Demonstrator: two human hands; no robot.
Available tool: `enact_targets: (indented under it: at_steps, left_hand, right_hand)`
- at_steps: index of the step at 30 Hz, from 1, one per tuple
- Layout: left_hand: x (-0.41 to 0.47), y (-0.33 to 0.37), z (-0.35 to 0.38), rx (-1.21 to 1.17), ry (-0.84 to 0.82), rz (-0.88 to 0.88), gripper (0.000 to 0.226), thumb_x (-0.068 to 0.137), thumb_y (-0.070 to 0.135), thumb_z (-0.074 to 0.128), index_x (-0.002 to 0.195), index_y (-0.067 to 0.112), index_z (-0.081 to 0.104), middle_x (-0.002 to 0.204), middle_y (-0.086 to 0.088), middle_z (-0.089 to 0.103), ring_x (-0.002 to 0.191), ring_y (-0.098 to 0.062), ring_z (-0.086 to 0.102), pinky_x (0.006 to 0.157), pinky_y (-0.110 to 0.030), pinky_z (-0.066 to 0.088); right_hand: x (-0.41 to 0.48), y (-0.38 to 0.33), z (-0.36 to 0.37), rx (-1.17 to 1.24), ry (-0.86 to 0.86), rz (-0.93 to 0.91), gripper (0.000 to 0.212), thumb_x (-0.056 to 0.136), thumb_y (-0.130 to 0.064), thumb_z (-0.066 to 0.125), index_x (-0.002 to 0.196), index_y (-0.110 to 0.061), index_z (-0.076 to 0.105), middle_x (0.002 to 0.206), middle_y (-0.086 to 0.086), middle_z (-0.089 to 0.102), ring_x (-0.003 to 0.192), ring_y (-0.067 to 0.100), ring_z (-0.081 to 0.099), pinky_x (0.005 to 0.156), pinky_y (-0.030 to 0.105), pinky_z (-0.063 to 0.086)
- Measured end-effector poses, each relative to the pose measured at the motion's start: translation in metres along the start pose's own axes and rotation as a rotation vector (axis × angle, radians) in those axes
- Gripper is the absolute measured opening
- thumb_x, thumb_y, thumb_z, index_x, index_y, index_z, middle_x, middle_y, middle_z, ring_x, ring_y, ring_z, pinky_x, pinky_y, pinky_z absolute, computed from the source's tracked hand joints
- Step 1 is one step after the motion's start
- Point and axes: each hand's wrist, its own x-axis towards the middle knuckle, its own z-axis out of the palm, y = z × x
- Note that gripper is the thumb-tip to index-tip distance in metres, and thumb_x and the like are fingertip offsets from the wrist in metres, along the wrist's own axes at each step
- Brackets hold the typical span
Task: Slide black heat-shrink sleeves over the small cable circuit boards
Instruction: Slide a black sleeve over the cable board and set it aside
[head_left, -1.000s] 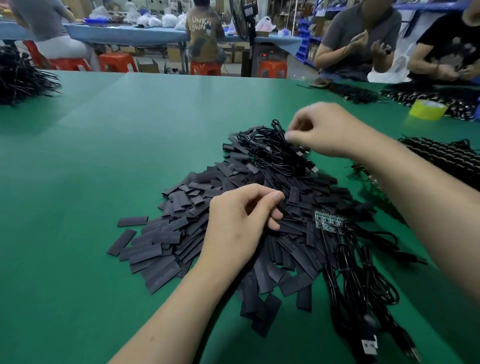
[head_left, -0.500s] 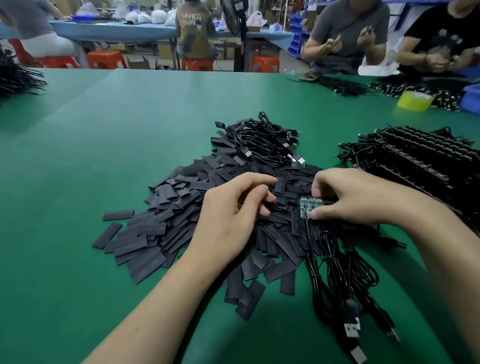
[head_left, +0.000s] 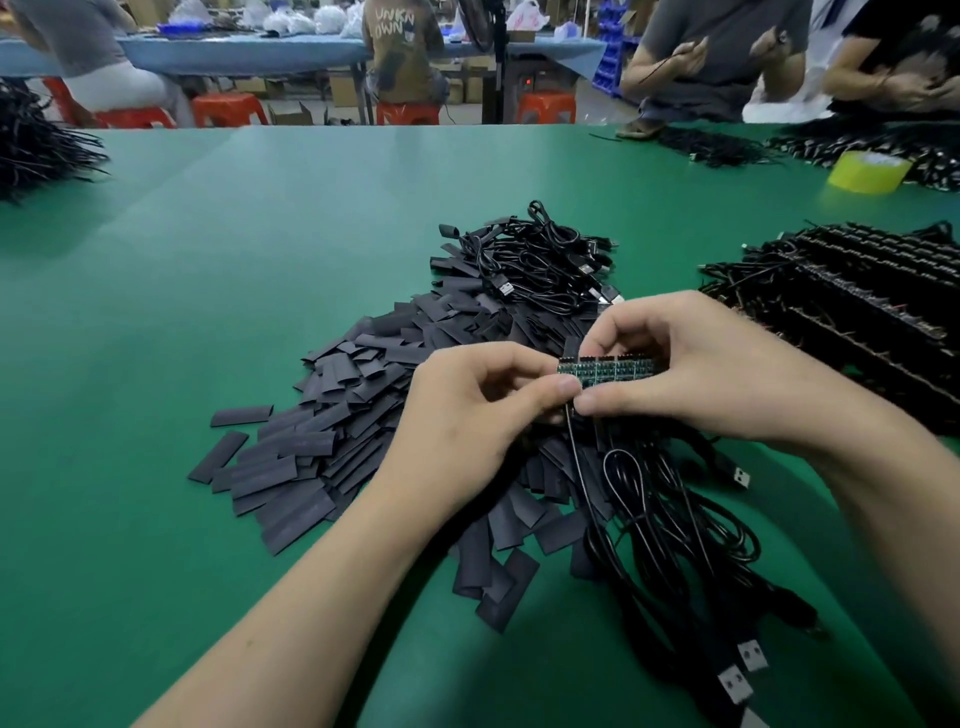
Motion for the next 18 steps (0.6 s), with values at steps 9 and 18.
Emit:
enact_targets:
  at_steps: [9, 18]
  left_hand:
    - [-0.001, 0.003, -0.002, -0.134, -0.002, -0.049, 0.008, 0.088, 0.001, 0.073, 0.088, 0.009, 0.076, 0.069, 0.001, 0.074, 0.061, -0.003, 0.067, 0.061, -0.011, 0.05]
    - [-0.002, 0.006, -0.006, -0.239, -0.057, -0.107, 0.019, 0.079, 0.013, 0.072, 0.094, 0.002, 0.075, 0.075, -0.007, 0.074, 0.062, -0.008, 0.066, 0.063, -0.016, 0.053]
  right_hand:
    - [0.0, 0.021, 0.017, 0.28, 0.069, -0.029, 0.012, 0.087, -0.03, 0.077, 0.083, -0.019, 0.076, 0.075, -0.001, 0.072, 0.067, 0.008, 0.061, 0.066, 0.024, 0.048]
    - [0.002, 0.023, 0.021, 0.405, -0.004, -0.091, 0.016, 0.085, -0.033, 0.072, 0.088, -0.017, 0.075, 0.08, -0.004, 0.072, 0.072, 0.006, 0.063, 0.071, 0.016, 0.049]
